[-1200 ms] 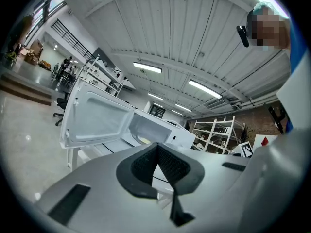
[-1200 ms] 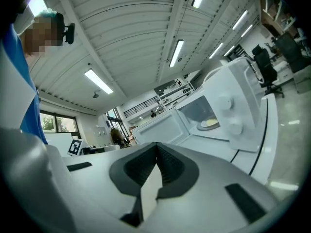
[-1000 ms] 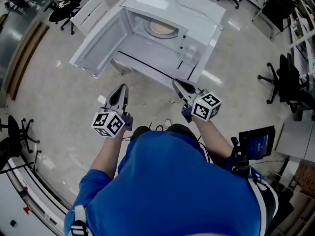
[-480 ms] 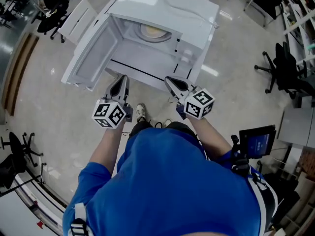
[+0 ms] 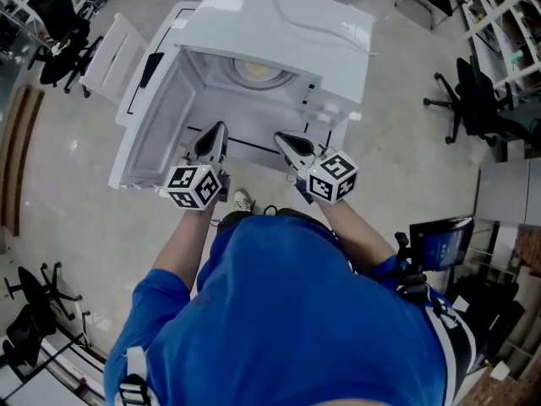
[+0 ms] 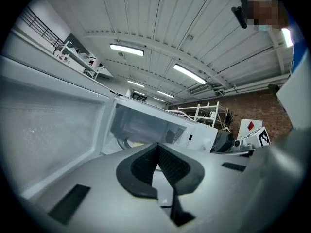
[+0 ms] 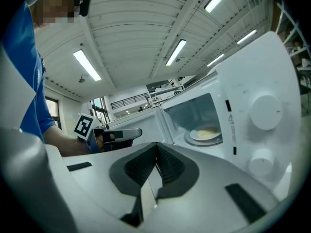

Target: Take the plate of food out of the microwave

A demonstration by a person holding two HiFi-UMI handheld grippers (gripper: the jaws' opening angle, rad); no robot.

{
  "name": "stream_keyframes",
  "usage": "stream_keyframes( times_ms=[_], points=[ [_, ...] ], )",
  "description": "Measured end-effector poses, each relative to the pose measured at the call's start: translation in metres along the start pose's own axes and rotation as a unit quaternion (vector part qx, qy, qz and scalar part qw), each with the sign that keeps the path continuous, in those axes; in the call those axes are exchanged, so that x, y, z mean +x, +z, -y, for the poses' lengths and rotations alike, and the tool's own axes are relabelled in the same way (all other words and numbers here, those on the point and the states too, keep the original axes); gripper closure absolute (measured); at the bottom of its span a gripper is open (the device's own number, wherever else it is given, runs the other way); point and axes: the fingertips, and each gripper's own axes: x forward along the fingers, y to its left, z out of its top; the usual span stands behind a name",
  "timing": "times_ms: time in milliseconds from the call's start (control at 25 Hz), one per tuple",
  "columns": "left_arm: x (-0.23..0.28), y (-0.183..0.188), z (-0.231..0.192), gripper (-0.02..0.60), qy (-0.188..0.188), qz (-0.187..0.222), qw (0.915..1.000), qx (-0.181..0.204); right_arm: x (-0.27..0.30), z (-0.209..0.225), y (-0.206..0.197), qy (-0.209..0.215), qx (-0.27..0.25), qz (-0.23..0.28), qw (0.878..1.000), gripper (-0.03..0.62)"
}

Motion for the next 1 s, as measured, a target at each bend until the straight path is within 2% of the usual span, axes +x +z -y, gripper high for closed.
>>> stream_keyframes(
  times_ms=[240, 440, 720, 1000],
  points=[
    [0.019, -0.004, -0.022, 0.572, -0.025, -0.024, 0.9993, 0.011, 0.036, 0.005, 0.003, -0.025, -0.041, -0.023, 0.999, 0.591],
    [0.026, -0.011, -0.034, 0.572, -0.049, -0.041, 0.9978, 0.017, 0.067, 0.008, 0.006, -0.051, -0.121, -0.055, 0.99, 0.591],
    [0.023, -0.022, -0.039, 0.572, -0.084, -0.061, 0.9941, 0.031, 0.112, 0.028, 0.018, -0.098, -0.238, -0.107, 0.96, 0.585],
    [0.013, -0.03, -0.038, 0.572, -0.117, -0.081, 0.9891, 0.039, 0.142, 0.078, 0.002, -0.136, -0.298, -0.186, 0.926, 0.576]
  ],
)
